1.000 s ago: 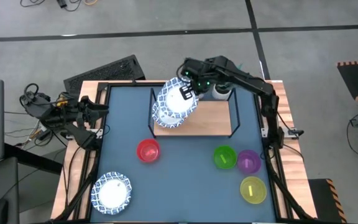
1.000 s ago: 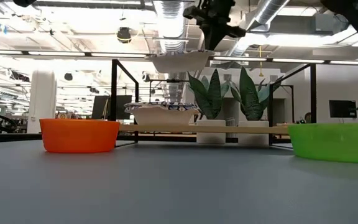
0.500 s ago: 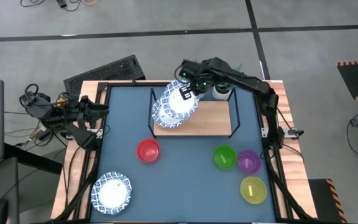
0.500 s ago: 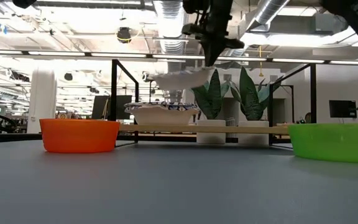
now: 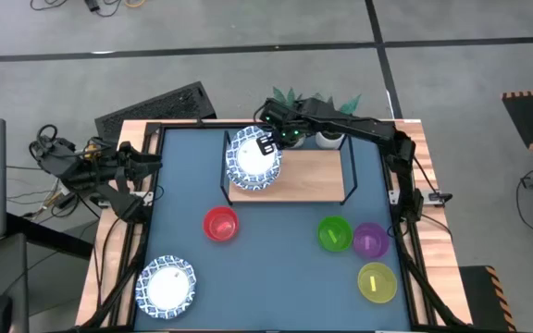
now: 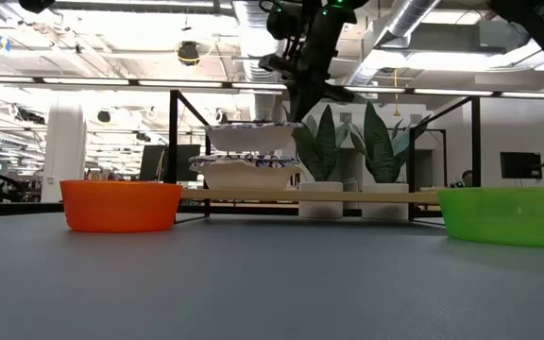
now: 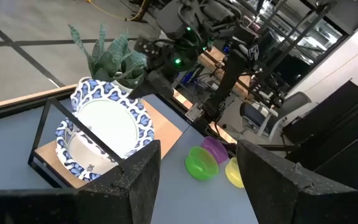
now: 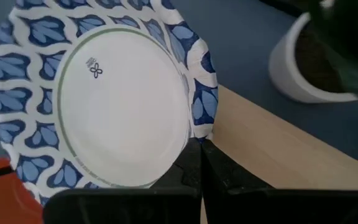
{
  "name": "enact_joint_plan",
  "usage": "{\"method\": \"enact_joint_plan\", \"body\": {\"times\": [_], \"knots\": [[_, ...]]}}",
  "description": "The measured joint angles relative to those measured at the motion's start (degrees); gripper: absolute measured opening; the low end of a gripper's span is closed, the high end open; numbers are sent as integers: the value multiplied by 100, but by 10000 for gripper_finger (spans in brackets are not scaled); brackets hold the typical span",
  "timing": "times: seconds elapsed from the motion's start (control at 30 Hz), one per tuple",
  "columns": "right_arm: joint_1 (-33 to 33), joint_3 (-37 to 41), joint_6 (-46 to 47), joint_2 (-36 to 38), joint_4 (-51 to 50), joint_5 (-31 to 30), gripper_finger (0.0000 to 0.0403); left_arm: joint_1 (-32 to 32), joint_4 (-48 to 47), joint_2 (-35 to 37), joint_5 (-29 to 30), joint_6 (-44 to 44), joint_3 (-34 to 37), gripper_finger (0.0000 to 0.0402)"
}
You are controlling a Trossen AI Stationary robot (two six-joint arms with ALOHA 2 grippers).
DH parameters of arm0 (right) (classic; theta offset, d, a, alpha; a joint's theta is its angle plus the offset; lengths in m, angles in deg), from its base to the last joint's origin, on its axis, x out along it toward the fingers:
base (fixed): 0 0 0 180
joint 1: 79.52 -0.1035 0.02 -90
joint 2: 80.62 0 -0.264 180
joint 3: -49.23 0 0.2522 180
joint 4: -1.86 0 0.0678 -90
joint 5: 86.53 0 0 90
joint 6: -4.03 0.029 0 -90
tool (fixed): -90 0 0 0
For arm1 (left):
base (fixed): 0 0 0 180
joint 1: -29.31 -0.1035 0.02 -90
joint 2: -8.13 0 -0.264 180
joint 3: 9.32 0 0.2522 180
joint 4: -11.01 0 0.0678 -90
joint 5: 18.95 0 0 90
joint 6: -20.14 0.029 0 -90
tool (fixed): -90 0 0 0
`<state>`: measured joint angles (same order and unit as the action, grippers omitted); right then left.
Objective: Place and stack bowls onto a shelf
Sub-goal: Stack the right white and blue plate on top of the other white and blue plates on the shelf
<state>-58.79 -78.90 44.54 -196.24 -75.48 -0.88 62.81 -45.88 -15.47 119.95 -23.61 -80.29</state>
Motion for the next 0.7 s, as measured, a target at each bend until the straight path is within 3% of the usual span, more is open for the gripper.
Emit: {"method": "enact_joint_plan", "body": {"times": [0.7], "knots": [[85, 228, -4, 1, 240, 286, 17, 0, 2, 0, -2, -9, 0, 197]]}}
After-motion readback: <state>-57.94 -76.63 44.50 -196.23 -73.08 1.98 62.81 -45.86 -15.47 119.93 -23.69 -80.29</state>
